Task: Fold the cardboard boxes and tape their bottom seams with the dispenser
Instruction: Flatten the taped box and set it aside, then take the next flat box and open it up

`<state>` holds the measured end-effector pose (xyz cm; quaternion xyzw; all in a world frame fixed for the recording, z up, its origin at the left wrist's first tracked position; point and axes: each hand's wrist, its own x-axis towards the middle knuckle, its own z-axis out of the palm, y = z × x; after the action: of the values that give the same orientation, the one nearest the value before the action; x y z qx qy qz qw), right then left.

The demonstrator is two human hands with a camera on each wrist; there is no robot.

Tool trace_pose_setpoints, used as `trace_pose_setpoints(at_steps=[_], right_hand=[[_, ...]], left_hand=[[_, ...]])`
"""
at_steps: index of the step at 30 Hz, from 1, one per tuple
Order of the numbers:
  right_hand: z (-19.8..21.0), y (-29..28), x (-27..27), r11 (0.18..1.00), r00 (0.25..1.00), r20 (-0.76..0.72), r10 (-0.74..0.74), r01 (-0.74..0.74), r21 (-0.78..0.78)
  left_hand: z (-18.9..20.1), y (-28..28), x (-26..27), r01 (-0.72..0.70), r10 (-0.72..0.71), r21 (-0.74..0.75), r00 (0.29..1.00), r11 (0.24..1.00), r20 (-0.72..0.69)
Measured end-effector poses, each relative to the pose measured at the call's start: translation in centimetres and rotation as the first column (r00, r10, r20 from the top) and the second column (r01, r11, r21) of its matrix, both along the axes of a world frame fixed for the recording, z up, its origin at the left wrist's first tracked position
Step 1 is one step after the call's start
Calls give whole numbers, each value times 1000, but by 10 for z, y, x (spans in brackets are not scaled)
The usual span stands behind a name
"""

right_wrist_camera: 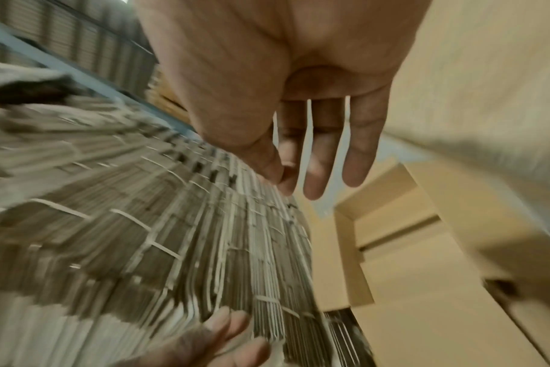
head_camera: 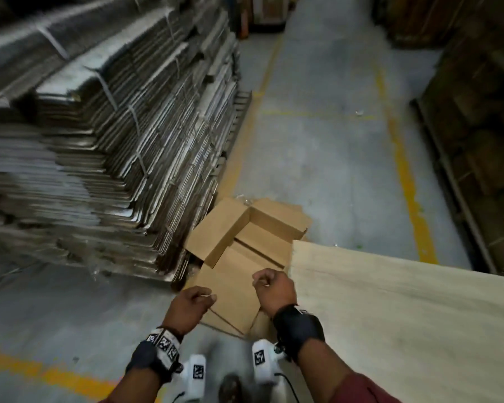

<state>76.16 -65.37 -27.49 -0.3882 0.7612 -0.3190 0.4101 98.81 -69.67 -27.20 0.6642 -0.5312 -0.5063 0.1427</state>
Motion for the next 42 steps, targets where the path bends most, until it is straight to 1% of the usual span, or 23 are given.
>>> trace_pose_setpoints(at_steps=[2, 4, 7, 11, 14, 16, 18, 21, 25, 28, 32, 34, 36, 38, 40, 42], right_hand=[[27, 43, -38, 996, 999, -34, 9, -13, -92], [50, 90, -85, 988, 997, -74, -16, 4, -153], [79, 163, -160, 984, 992, -110, -58, 39, -171], [117, 249, -255, 975, 971, -207, -117, 72, -211], [148, 301, -316, 961, 941, -264, -212, 151, -232], [171, 334, -353, 941, 902, -314, -296, 221, -255], [190, 369, -384, 912, 843, -369, -392, 302, -279], [212, 425, -425, 874, 761, -431, -485, 403, -274], [225, 493, -482, 862, 686, -539, -490, 473, -182], [235, 535, -541, 843, 632, -601, -489, 519, -140], [245, 588, -642, 822, 571, -686, -450, 565, -68], [248, 617, -697, 809, 537, -752, -382, 587, 9], [245, 650, -753, 786, 505, -825, -253, 605, 129], [236, 684, -800, 739, 485, -869, -97, 620, 264], [224, 716, -840, 663, 482, -876, -4, 657, 359], [210, 746, -871, 620, 497, -865, 67, 659, 426]], left_hand=[[40, 34, -25, 5, -5, 8, 998, 1000, -56], [72, 69, -56, -10, 9, -12, 993, 1000, -114], [112, 123, -115, 15, -26, -60, 981, 998, -192], [141, 181, -199, 124, -133, -48, 951, 991, -281], [158, 204, -262, 204, -223, -91, 919, 975, -324], [170, 210, -309, 269, -302, -143, 889, 953, -344], [183, 215, -357, 339, -390, -198, 851, 920, -353], [199, 235, -429, 441, -503, -243, 772, 864, -387], [211, 278, -509, 553, -610, -262, 675, 790, -415], [215, 308, -565, 596, -655, -278, 638, 753, -405], [221, 341, -653, 611, -684, -310, 621, 729, -383], [226, 362, -703, 622, -696, -316, 612, 716, -375], [230, 388, -753, 637, -708, -313, 597, 705, -378], [231, 414, -797, 663, -722, -298, 574, 687, -386], [226, 437, -836, 686, -735, -284, 559, 670, -383], [217, 457, -865, 699, -736, -257, 566, 667, -372]])
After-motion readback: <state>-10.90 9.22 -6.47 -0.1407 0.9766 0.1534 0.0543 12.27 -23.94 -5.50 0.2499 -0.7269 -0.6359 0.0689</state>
